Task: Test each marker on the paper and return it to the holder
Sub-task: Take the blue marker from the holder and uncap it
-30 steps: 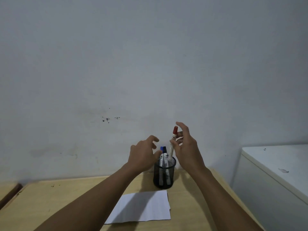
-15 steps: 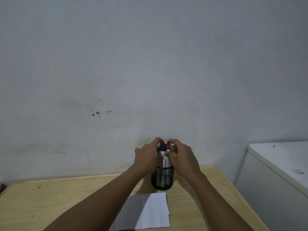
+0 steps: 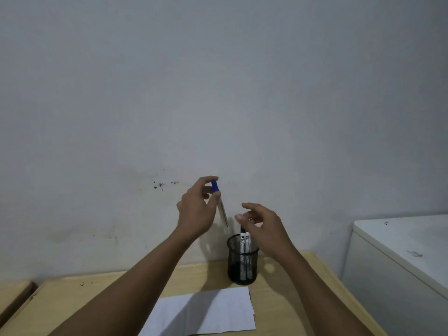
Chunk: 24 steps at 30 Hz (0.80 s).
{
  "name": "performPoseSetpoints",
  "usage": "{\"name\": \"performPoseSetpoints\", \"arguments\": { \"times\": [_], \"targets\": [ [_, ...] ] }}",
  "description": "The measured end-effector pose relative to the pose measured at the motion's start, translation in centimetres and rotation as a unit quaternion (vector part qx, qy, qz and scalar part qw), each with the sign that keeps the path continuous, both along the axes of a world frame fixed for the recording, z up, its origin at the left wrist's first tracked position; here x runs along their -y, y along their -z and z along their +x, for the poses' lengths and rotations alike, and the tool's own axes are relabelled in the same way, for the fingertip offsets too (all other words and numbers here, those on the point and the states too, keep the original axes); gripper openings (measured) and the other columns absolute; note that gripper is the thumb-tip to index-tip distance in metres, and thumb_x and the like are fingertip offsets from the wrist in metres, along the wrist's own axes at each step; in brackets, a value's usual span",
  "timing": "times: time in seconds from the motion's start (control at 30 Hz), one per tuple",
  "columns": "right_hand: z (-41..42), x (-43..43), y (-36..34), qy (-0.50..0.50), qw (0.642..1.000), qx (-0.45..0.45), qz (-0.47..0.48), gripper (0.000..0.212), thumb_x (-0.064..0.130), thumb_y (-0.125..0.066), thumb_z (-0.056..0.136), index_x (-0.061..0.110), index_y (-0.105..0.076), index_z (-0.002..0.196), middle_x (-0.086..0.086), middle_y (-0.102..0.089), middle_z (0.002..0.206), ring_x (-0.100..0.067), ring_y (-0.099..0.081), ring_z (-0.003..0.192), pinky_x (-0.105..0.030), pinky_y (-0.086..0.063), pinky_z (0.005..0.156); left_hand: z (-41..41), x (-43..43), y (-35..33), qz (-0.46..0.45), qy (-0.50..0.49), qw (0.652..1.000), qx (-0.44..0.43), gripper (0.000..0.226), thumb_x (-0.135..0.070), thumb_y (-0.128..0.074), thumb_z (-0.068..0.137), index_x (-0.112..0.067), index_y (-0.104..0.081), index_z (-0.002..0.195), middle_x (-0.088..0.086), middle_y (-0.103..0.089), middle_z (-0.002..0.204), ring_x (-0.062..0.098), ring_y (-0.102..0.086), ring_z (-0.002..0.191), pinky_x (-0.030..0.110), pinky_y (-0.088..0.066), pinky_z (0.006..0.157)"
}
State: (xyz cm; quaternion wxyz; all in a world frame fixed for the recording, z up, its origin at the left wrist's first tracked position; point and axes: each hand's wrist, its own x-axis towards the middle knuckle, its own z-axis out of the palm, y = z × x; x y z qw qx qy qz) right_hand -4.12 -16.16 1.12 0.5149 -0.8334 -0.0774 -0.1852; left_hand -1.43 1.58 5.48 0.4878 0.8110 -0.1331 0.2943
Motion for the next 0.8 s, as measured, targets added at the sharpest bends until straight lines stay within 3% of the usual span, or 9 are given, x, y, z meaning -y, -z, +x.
{"name": "performPoseSetpoints", "arguments": {
  "times": [0.07,0.13,0.2,0.27,0.37,0.43,0.57,0.67,0.8],
  "targets": [
    [-0.9,-1.3,-1.2,-0.027,0.998,-0.011,0.048,0.032,0.035,-0.075,0.088,0.024,-0.068,0.118,0.002,-0.074,0.096,-0.010,-0.069,0.081,-0.013,-0.048,0.069,-1.8,-1.8,-1.7,-0.120,0.037,0.992,-0.032,0.026,-0.019,-0.068,0.090,-0.028,-0.064,0.114,-0.007,-0.073,0.091,0.010,-0.068,0.087,0.036,-0.054,0.081],
    [-1.8,-2.6,-2.2,-0.029,0.993,-0.006,0.110,0.024,0.027,-0.077,0.088,0.014,-0.073,0.107,-0.005,-0.075,0.089,-0.013,-0.070,0.072,-0.026,-0.053,0.065,-3.8,-3.3,-2.9,-0.223,0.063,0.970,-0.072,0.024,-0.016,-0.069,0.089,-0.021,-0.065,0.112,-0.002,-0.075,0.088,0.011,-0.067,0.082,0.027,-0.050,0.069],
    [-2.9,-3.9,-3.1,-0.041,0.980,-0.005,0.197,0.015,0.016,-0.076,0.088,0.007,-0.073,0.099,-0.011,-0.072,0.083,-0.014,-0.068,0.064,-0.027,-0.055,0.060,-5.7,-4.7,-3.3,-0.286,0.070,0.950,-0.106,0.021,-0.016,-0.070,0.089,-0.020,-0.066,0.109,-0.002,-0.074,0.086,0.013,-0.066,0.083,0.025,-0.044,0.065],
    [-4.3,-5.4,-3.8,-0.071,0.942,-0.008,0.328,0.010,0.008,-0.074,0.089,0.003,-0.072,0.098,-0.011,-0.069,0.080,-0.016,-0.066,0.061,-0.025,-0.057,0.059,-7.3,-5.9,-3.0,-0.323,0.061,0.935,-0.135,0.018,-0.020,-0.072,0.087,-0.021,-0.069,0.105,-0.001,-0.073,0.091,0.016,-0.067,0.086,0.029,-0.043,0.067],
    [-6.3,-8.0,-4.2,-0.128,0.856,-0.037,0.499,0.007,0.009,-0.070,0.092,0.003,-0.072,0.095,-0.004,-0.067,0.075,-0.013,-0.065,0.064,-0.026,-0.059,0.065,-9.6,-7.2,-1.6,-0.322,0.077,0.930,-0.157,0.017,-0.026,-0.072,0.088,-0.020,-0.072,0.103,-0.006,-0.076,0.091,0.017,-0.067,0.090,0.036,-0.043,0.077],
    [-7.6,-9.9,-4.0,-0.146,0.849,-0.058,0.505,0.008,0.013,-0.070,0.092,0.006,-0.071,0.090,-0.002,-0.068,0.075,-0.014,-0.064,0.065,-0.026,-0.057,0.065,-11.1,-7.7,-0.8,-0.305,0.088,0.933,-0.167,0.016,-0.028,-0.070,0.088,-0.020,-0.073,0.103,-0.008,-0.077,0.092,0.017,-0.066,0.091,0.037,-0.045,0.080],
    [-9.3,-12.5,-3.4,-0.128,0.882,-0.063,0.449,0.007,0.014,-0.071,0.092,0.007,-0.072,0.091,-0.004,-0.069,0.076,-0.015,-0.064,0.064,-0.024,-0.057,0.062,-13.1,-8.7,0.0,-0.333,0.080,0.922,-0.180,0.011,-0.027,-0.073,0.086,-0.023,-0.075,0.096,0.000,-0.076,0.101,0.017,-0.066,0.093,0.037,-0.046,0.081],
    [-9.9,-13.4,-3.0,-0.145,0.865,-0.061,0.477,0.005,0.007,-0.069,0.092,0.004,-0.072,0.088,-0.006,-0.070,0.073,-0.013,-0.066,0.060,-0.022,-0.059,0.062,-13.7,-9.4,0.5,-0.372,0.085,0.905,-0.189,0.010,-0.027,-0.074,0.085,-0.023,-0.075,0.094,-0.003,-0.077,0.097,0.016,-0.066,0.094,0.035,-0.045,0.075],
    [-10.0,-13.7,-2.6,-0.158,0.849,-0.045,0.502,0.008,0.001,-0.066,0.092,0.002,-0.072,0.086,-0.007,-0.072,0.073,-0.016,-0.069,0.063,-0.023,-0.061,0.066,-13.9,-9.4,0.8,-0.390,0.076,0.902,-0.171,0.009,-0.026,-0.075,0.084,-0.021,-0.076,0.093,-0.004,-0.077,0.089,0.015,-0.058,0.078,0.035,-0.041,0.081]
  ]
}}
